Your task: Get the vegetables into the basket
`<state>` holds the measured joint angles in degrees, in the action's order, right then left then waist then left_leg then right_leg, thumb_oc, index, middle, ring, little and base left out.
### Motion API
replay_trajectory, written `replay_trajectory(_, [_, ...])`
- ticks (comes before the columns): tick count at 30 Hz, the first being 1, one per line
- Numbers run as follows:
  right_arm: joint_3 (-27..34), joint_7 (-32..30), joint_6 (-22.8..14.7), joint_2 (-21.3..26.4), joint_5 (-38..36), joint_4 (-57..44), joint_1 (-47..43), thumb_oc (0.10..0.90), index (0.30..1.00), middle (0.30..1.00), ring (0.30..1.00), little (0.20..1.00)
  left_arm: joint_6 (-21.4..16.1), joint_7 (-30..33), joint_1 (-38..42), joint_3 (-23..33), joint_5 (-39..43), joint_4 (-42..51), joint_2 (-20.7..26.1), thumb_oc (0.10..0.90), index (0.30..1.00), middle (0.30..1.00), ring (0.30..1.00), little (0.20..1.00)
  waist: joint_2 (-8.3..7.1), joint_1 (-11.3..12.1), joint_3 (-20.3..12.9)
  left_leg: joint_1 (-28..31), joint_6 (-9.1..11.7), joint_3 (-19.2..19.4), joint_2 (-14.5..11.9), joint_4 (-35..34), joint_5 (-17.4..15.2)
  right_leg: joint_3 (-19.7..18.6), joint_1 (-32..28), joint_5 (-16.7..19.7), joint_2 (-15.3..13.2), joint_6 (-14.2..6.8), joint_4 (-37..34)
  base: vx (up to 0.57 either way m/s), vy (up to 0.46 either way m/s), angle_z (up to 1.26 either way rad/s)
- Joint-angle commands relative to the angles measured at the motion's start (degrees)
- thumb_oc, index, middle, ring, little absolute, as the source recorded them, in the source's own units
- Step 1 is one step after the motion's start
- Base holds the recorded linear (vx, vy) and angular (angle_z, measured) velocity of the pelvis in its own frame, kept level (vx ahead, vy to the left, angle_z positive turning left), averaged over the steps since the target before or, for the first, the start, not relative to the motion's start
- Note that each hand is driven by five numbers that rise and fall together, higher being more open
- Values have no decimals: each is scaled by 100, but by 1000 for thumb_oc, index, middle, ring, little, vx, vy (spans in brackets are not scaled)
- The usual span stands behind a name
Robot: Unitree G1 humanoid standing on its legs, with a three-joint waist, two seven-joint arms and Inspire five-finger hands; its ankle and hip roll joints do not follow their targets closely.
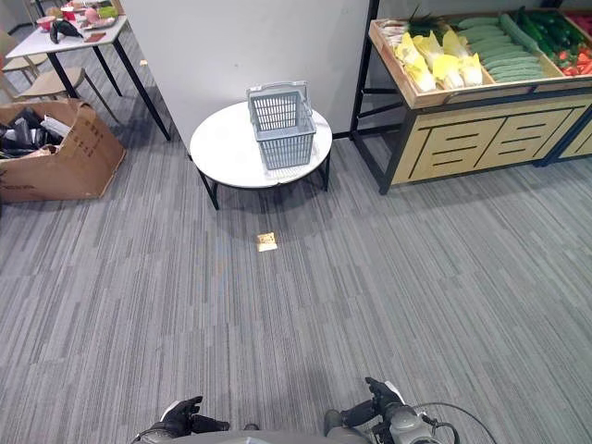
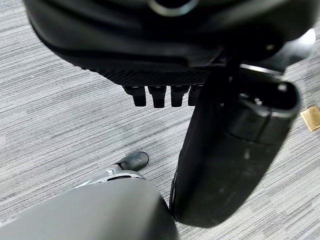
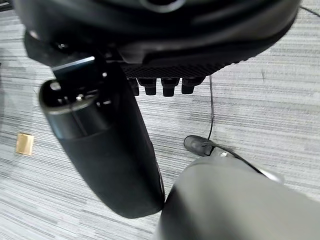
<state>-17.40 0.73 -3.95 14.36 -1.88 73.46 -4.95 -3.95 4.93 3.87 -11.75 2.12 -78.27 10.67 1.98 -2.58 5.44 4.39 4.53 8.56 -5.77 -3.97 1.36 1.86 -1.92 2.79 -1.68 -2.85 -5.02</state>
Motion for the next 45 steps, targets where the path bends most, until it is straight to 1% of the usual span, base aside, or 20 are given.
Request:
replay_trajectory(1, [-341, -77, 56, 214, 277, 211, -137, 900, 1000, 1000, 1000, 1000, 117, 64, 41, -157, -286, -357, 316, 900, 1000, 1000, 1000, 1000, -304, -95, 87, -23, 166, -178, -255, -81, 109, 19, 176, -29, -336, -313, 315, 5, -120, -2])
replay_trajectory(5, [-390, -92, 29, 260, 222, 127, -239, 900, 1000, 1000, 1000, 1000, 116, 88, 136, -157, -222, -301, 384, 900, 1000, 1000, 1000, 1000, -265, -98, 230, -243, 192, -254, -378, 161, 132, -28, 546, -254, -178, -191, 817, -15, -135, 1])
replay_trajectory(9, [-409, -109, 1, 305, 159, 62, -281, 900, 1000, 1000, 1000, 1000, 107, 101, 198, -129, -122, -243, 389, 900, 1000, 1000, 1000, 1000, -269, -72, 394, -629, 259, -422, -444, 909, 245, 50, 554, -330, -72, -30, 850, -2, -157, 5])
replay_trajectory(13, [-388, -128, -11, 420, 147, 33, -313, 900, 1000, 1000, 1000, 1000, 92, 83, 279, -204, -71, -196, 364, 900, 1000, 1000, 1000, 1000, -296, -11, 593, -1133, 264, -910, -136, 1649, 479, 76, 445, -383, -68, 57, 863, 31, -76, 14])
replay_trajectory(15, [-371, -161, -15, 485, 157, 44, -349, 900, 1000, 1000, 1000, 1000, 89, 84, 308, -244, -78, -204, 361, 900, 1000, 1000, 1000, 1000, -312, 25, 654, -1514, 200, -1017, -18, 1452, 479, 64, 381, -426, -101, 36, 824, 94, 24, 7])
replay_trajectory(18, [-365, -189, -10, 490, 172, 54, -344, 900, 1000, 1000, 1000, 1000, 89, 118, 305, -256, -71, -224, 352, 900, 1000, 1000, 1000, 1000, -310, 34, 603, -1668, 160, -924, -165, 1061, 536, 18, 314, -512, -121, -2, 774, 138, 93, 5])
replay_trajectory(19, [-346, -210, -11, 512, 183, 50, -327, 900, 1000, 1000, 1000, 1000, 76, 141, 272, -273, -93, -225, 340, 900, 1000, 1000, 1000, 1000, -239, 61, 591, -1905, 211, -868, -303, 738, 842, 10, 246, -556, -109, -31, 734, 140, 118, -4])
replay_trajectory(21, [-304, -226, -30, 515, 181, 54, -271, 900, 1000, 1000, 1000, 1000, 49, 124, 163, -231, -40, -237, 295, 900, 1000, 1000, 1000, 1000, -172, 178, 562, -1940, 307, -846, -375, 195, 1167, -146, -42, -688, -115, -92, 681, 285, 201, -13])
replay_trajectory(23, [-304, -226, -30, 514, 181, 54, -271, 900, 1000, 1000, 1000, 1000, 49, 124, 163, -231, -40, -237, 295, 900, 1000, 1000, 1000, 1000, -173, 179, 565, -1936, 307, -844, -375, 193, 1168, -147, -44, -688, -116, -92, 680, 205, 145, -34])
replay_trajectory(24, [-255, -165, -27, 484, 201, 92, -209, 900, 1000, 1000, 1000, 1000, 34, 43, 43, -154, -2, -262, 274, 900, 1000, 1000, 1000, 1000, -171, 239, 435, -1850, 291, -864, -358, 126, 1129, -357, -251, -795, -139, -167, 659, 335, 255, -63])
replay_trajectory(26, [-238, -139, -13, 407, 246, 140, -113, 900, 1000, 1000, 1000, 1000, 41, 32, -35, -165, -83, -324, 267, 900, 1000, 1000, 1000, 1000, -238, 246, 306, -1727, 244, -736, -320, 140, 1057, -447, -370, -830, -277, -247, 689, 360, 327, -79])
replay_trajectory(29, [-210, -86, 18, 308, 275, 192, -29, 900, 1000, 1000, 1000, 1000, 56, 43, 6, -124, -130, -332, 353, 900, 1000, 1000, 1000, 1000, -377, 212, 161, -1608, 67, -517, -162, 244, 854, -549, -328, -655, -530, -451, 826, 184, 240, -55])
replay_trajectory(34, [-262, -57, 53, 153, 389, 184, -31, 900, 1000, 1000, 1000, 1000, 48, 16, 82, -214, -272, -273, 452, 900, 1000, 1000, 1000, 1000, -579, 209, 71, -1506, -217, -244, 184, 451, 444, -765, -84, 143, -912, -700, 1129, 122, 256, -13])
replay_trajectory(36, [-296, -52, 51, 134, 392, 142, -65, 900, 1000, 1000, 1000, 1000, 52, 8, 103, -226, -287, -244, 494, 900, 1000, 1000, 1000, 1000, -590, 219, 100, -1438, -314, -198, 273, 433, 359, -760, 125, 455, -949, -735, 1505, 66, 276, -13])
replay_trajectory(37, [-336, -47, 50, 113, 387, 69, -111, 900, 1000, 1000, 1000, 1000, 61, 0, 134, -216, -270, -212, 559, 900, 1000, 1000, 1000, 1000, -573, 215, 189, -1301, -418, -194, 341, 387, 295, -721, 399, 800, -933, -715, 2037, 57, 252, -14])
replay_trajectory(39, [-336, -47, 51, 113, 387, 69, -112, 900, 1000, 1000, 1000, 1000, 61, 0, 135, -215, -270, -213, 560, 900, 1000, 1000, 1000, 1000, -576, 219, 193, -1297, -419, -188, 343, 385, 294, -728, 403, 795, -934, -716, 2047, 29, 125, -16])
replay_trajectory(40, [-346, -48, 42, 109, 379, 35, -124, 900, 1000, 1000, 1000, 1000, 70, -33, 134, -202, -254, -197, 575, 900, 1000, 1000, 1000, 1000, -550, 204, 240, -1213, -483, -201, 369, 357, 250, -676, 484, 866, -908, -671, 2401, 91, 211, 1])
replay_trajectory(42, [-372, -32, 40, 106, 373, 2, -98, 900, 1000, 1000, 1000, 1000, 80, -83, 121, -186, -239, -210, 600, 900, 1000, 1000, 1000, 1000, -468, 170, 340, -850, -575, -267, 468, 278, 74, -361, 894, 830, -837, -550, 2775, 185, 265, 4])
replay_trajectory(43, [-373, -32, 40, 106, 373, 2, -99, 900, 1000, 1000, 1000, 1000, 80, -83, 121, -186, -239, -210, 600, 900, 1000, 1000, 1000, 1000, -471, 162, 351, -835, -574, -274, 473, 274, 74, -354, 881, 819, -842, -549, 2784, 174, 152, 4])
replay_trajectory(45, [-398, -28, 44, 113, 365, -8, -104, 900, 1000, 1000, 1000, 1000, 99, -108, 145, -192, -238, -246, 582, 900, 1000, 1000, 1000, 1000, -416, 103, 445, -654, -578, -360, 490, 245, -20, -176, 1189, 405, -648, -455, 2551, 182, 55, 9])
